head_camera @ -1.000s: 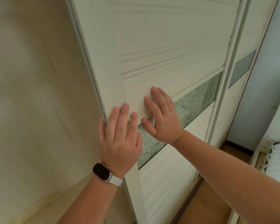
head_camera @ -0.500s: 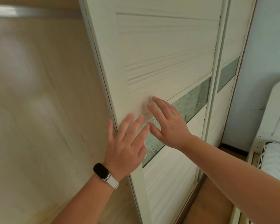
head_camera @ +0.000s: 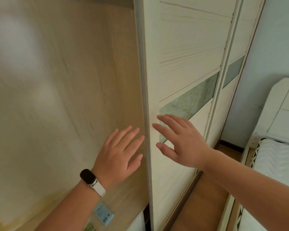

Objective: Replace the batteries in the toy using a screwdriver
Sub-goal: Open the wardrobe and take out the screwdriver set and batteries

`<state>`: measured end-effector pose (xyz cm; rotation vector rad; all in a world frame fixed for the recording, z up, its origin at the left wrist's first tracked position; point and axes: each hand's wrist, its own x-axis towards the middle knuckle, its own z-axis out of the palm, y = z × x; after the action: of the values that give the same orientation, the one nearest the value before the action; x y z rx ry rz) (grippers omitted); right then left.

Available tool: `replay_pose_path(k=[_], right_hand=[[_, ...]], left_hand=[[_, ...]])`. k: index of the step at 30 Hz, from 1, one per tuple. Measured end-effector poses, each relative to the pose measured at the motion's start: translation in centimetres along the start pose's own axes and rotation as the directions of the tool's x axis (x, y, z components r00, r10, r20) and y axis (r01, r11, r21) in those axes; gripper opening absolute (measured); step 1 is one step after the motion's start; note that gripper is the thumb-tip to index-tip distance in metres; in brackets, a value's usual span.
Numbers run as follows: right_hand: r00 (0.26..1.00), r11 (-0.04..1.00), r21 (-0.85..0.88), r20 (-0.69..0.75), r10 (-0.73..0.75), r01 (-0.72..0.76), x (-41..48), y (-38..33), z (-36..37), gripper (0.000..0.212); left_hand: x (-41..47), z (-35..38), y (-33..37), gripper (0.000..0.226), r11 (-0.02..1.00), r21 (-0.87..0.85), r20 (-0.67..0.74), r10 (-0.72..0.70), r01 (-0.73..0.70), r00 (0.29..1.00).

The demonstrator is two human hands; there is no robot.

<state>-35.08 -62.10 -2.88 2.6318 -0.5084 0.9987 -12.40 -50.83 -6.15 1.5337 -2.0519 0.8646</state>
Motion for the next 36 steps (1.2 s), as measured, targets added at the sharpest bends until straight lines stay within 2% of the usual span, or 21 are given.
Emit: replay_pose_path(k=[6,10,14,19,25,31,36], right_hand=[[0.995,0.998,0.026,0.084,-0.057,0.055,0.3,-6.8,2.3,0.047],[0.977,0.997,0.042,0.202,-0.072,0.065,1.1,-11.0,4.7,0.051],[0.944,0.995,0.056,0.317,-0.092,0.079,2.0,-15.2,7.2,0.054],[0.900,0.990,0.127,0.419,-0.117,0.070,3.1,-20.5,10.6,0.060],[0.837,0.974,0.216,0.520,-0.170,0.064,3.3,-23.7,14.8,0.060],[0.771,0.954,0.296,0.595,-0.228,0.053,2.7,-23.7,19.8,0.062],[0.688,0.941,0.338,0.676,-0.264,0.029,1.5,-22.2,24.7,0.069]], left_hand=[[-6.3,-3.5,-2.2,0.044,0.997,0.002,0.026,-0.077,0.077,0.997],[-11.5,-5.6,-3.2,0.046,0.973,0.009,0.099,-0.231,0.231,0.968],[-16.6,-7.3,-4.0,0.048,0.930,0.077,0.201,-0.368,0.360,0.908],[-22.6,-8.7,-4.2,0.052,0.830,0.169,0.305,-0.557,0.532,0.772],[-27.1,-8.5,-4.0,0.049,0.713,0.238,0.359,-0.695,0.659,0.623],[-29.9,-6.3,-4.3,0.049,0.618,0.319,0.419,-0.772,0.719,0.478],[-30.6,-2.7,-3.9,0.050,0.538,0.360,0.463,-0.812,0.762,0.355]])
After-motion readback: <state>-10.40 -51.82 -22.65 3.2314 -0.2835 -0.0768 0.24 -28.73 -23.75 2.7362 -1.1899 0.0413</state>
